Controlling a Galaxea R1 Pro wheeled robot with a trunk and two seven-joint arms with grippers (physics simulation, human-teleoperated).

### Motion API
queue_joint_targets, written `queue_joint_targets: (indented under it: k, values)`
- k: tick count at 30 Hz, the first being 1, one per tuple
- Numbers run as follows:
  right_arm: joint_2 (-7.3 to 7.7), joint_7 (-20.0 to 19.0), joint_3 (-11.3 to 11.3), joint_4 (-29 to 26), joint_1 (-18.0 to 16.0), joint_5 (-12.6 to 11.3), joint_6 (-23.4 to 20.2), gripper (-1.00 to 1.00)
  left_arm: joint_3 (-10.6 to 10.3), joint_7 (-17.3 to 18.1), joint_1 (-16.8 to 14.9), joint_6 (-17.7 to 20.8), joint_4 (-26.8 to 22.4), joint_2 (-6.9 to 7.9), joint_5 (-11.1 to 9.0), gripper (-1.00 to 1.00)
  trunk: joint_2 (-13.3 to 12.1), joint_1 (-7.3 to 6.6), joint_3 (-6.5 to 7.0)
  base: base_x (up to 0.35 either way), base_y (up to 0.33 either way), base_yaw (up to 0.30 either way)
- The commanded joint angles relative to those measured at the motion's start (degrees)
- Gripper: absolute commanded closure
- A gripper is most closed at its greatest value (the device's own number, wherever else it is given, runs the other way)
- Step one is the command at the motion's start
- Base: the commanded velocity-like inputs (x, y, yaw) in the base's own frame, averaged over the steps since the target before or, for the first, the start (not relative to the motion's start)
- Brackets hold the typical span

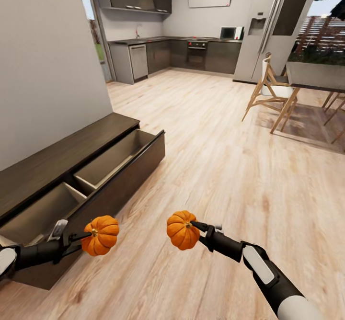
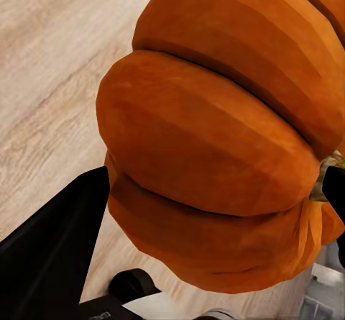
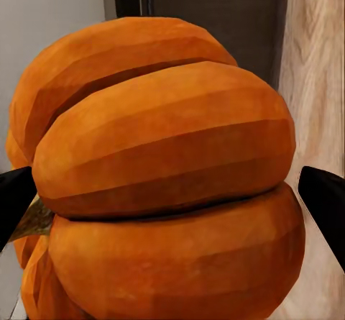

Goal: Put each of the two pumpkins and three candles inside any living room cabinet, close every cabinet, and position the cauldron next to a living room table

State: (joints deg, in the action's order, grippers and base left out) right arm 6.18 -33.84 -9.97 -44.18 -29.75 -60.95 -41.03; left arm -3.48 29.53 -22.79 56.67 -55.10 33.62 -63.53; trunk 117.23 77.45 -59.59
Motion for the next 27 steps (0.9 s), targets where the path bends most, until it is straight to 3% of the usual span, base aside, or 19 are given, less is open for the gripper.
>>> queue_joint_targets:
  k: [1, 9, 27]
  values:
    - [0.01, 0.04, 0.08, 0.28, -0.05, -0.47, -0.26, 1.0, -0.1, 0.36, -0.01, 0.11, 0.01, 0.03, -0.01, 1.0, 0.02, -0.01, -0.11, 0.0, 0.0, -0.198]
    - [0.13, -0.04, 0.47, 0.78, -0.05, -0.49, -0.37, 1.0, -1.17, 0.36, -0.03, 0.11, 0.07, -0.22, -0.01, 1.0, 0.02, -0.01, -0.69, 0.0, 0.0, -0.197]
    - [0.67, -0.77, 0.53, 1.31, -0.05, -0.49, -0.15, 1.0, -1.27, 0.27, -0.06, 0.11, 0.17, -0.4, 0.01, 1.0, 0.02, -0.01, -2.07, 0.0, 0.0, -0.169]
